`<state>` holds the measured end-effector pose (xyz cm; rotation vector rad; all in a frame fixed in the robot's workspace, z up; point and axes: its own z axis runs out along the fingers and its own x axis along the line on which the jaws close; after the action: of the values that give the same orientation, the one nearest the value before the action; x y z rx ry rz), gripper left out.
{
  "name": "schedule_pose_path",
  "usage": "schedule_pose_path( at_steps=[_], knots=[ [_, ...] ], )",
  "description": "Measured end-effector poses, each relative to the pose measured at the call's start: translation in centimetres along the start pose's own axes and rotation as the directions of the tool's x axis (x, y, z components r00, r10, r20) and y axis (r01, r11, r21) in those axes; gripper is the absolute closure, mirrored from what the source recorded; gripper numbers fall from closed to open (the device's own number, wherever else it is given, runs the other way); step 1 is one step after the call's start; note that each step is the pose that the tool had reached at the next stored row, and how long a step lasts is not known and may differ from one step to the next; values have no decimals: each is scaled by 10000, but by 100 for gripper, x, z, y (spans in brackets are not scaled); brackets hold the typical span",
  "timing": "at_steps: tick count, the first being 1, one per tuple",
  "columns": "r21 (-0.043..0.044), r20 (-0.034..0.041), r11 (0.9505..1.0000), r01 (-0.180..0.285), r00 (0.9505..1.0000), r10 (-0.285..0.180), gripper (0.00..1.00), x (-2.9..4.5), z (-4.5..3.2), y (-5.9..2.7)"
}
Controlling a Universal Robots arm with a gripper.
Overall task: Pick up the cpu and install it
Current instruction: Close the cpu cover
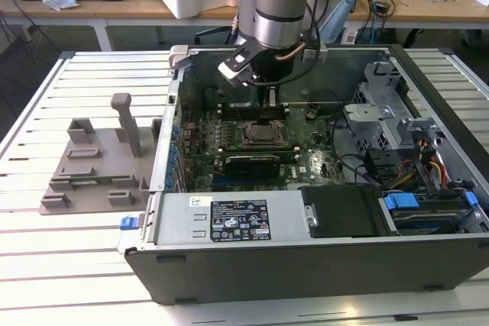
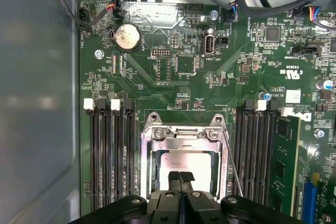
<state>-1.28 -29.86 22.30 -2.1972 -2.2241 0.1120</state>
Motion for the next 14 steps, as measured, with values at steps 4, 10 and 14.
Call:
schedule_pose_path(
  at_steps=[4, 10, 14],
  knots=[
    [0, 1, 10000, 0, 10000, 0, 89, -2, -47, -3],
    [0, -3, 10000, 0, 10000, 0, 89, -7, -161, -10],
    [-1, -3, 10000, 1, 10000, -1, 89, -13, -303, -18]
  ],
)
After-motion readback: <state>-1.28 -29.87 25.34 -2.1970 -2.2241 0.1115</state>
